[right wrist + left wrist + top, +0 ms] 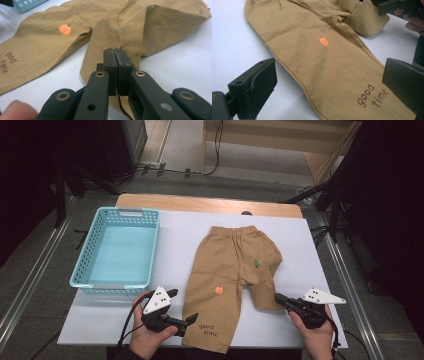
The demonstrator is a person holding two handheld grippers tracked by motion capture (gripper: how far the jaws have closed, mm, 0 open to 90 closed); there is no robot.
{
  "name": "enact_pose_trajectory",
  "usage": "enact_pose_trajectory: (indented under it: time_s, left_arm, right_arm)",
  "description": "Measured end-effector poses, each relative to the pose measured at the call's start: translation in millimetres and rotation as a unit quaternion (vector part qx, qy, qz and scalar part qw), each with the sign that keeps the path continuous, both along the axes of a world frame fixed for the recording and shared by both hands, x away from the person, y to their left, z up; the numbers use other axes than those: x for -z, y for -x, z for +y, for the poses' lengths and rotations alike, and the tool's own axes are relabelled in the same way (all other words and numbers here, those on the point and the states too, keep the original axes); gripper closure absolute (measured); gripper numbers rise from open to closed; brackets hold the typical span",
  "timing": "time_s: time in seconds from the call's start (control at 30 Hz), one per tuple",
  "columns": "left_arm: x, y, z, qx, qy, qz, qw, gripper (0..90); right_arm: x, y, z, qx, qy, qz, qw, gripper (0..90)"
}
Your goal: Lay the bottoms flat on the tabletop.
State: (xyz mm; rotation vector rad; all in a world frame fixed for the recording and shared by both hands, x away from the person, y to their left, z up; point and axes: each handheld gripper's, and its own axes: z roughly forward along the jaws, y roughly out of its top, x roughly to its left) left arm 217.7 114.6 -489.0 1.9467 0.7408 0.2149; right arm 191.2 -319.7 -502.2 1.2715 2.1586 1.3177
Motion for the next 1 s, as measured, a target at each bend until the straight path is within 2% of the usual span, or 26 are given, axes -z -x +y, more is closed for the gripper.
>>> enact_pose_trajectory:
  time_s: [0.47, 0.7, 0.73, 0.77, 0.83, 0.9, 1.0]
  left_arm:
    - [0.0, 0.0, 0.9, -0.001, 0.001, 0.001, 1.0000, 0.0]
    - [0.2, -0.1, 0.9, -0.001, 0.001, 0.001, 1.0000, 0.0]
    - [0.3, -0.1, 0.8, -0.001, 0.001, 0.001, 1.0000, 0.0]
    - [0.4, -0.1, 0.8, -0.001, 0.000, 0.001, 1.0000, 0.0]
    - [0.6, 0.0, 0.2, 0.000, 0.000, 0.001, 1.0000, 0.0]
    - [0.8, 0.3, -0.5, 0.001, 0.001, 0.001, 1.0000, 0.0]
    - [1.1, 0.3, -1.1, 0.003, 0.000, 0.001, 1.0000, 0.0]
  right_arm:
    - [-12.6, 17.7, 2.2, -0.012, 0.000, -0.018, 0.9998, 87.6]
    - [-14.2, 23.5, -0.9, -0.014, -0.003, -0.021, 0.9997, 87.5]
    - [-14.1, 24.2, -1.5, -0.018, -0.008, -0.022, 0.9996, 85.8]
    - [-13.6, 24.4, -2.3, -0.023, -0.011, -0.022, 0.9994, 79.8]
    - [-12.8, 24.6, -3.4, -0.017, -0.011, -0.026, 0.9994, 70.8]
    - [-13.4, 24.0, -5.3, -0.013, -0.023, -0.033, 0.9991, 64.0]
    - [-15.1, 22.0, -7.8, -0.005, -0.024, -0.042, 0.9988, 62.4]
